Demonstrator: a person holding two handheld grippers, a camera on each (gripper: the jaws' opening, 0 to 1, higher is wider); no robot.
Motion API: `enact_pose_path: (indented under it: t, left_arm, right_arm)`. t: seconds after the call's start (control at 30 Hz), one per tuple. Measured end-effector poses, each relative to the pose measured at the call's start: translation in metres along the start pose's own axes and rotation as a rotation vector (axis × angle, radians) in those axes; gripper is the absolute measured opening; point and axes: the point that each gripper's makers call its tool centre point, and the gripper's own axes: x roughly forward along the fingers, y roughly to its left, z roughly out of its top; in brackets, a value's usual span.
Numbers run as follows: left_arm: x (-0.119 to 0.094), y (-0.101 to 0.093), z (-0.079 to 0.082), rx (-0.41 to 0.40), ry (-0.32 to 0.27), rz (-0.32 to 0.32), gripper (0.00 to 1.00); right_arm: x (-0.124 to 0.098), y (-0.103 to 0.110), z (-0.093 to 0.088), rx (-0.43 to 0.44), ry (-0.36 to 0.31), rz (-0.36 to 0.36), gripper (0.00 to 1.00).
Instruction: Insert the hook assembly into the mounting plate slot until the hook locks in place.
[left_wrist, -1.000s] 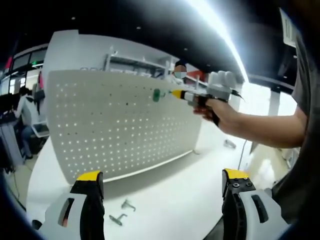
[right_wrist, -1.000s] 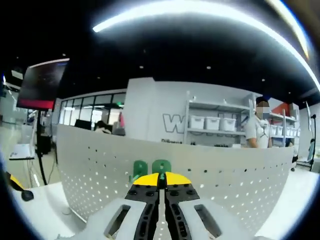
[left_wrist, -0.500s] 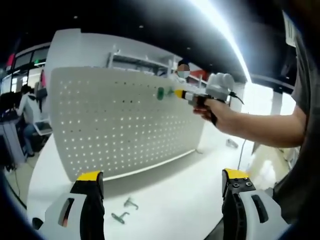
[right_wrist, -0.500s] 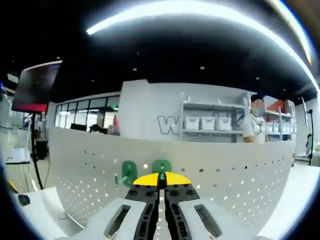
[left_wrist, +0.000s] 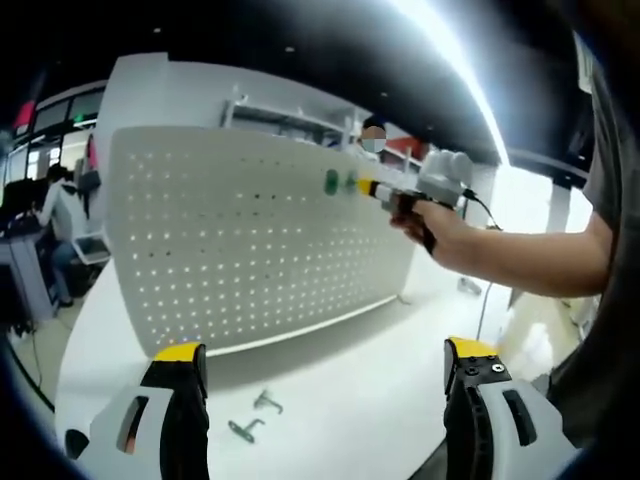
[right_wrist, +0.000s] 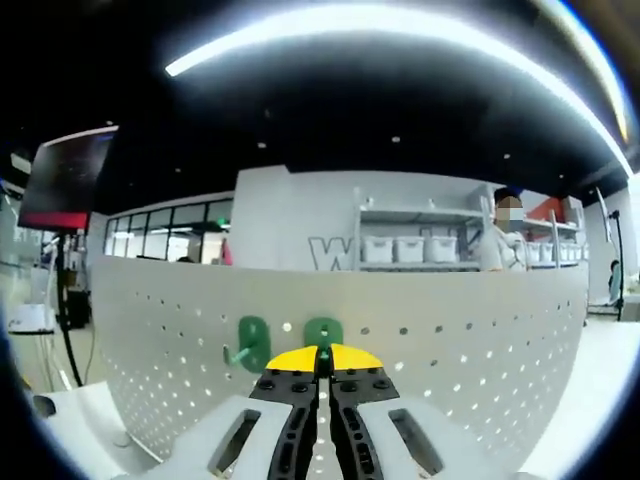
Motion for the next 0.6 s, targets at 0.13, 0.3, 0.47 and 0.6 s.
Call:
enact_pose_path:
  t: [0.13, 0.3, 0.47, 0.6]
  left_arm:
    - [-0.0015, 0.0015, 0.0012, -0.003, -0.005, 0.007, 1.0]
    - [-0.0045, 0.0054, -0.0006, -0.014, -0.009, 0.025, 1.0]
    - [-0.0073, 0.005, -0.0028, -0.013, -0.006, 0.034, 1.0]
    - [-0.0102, 0.0046, -0.0019, -0.026, -0.019, 0.04, 1.0]
  right_arm:
    - [0.0006, 0.0002, 0.0003, 0.003, -0.002, 0.0, 0.0]
    - [0.0006, 0.0007, 0.0001, -0.008, -0.002, 0.0, 0.0]
    - [0.0, 0.001, -0.0003, -0.013, -0.004, -0.001, 0.0]
    - [-0.0004, 0.002, -0.0001, -0.029, -0.005, -0.003, 0.0]
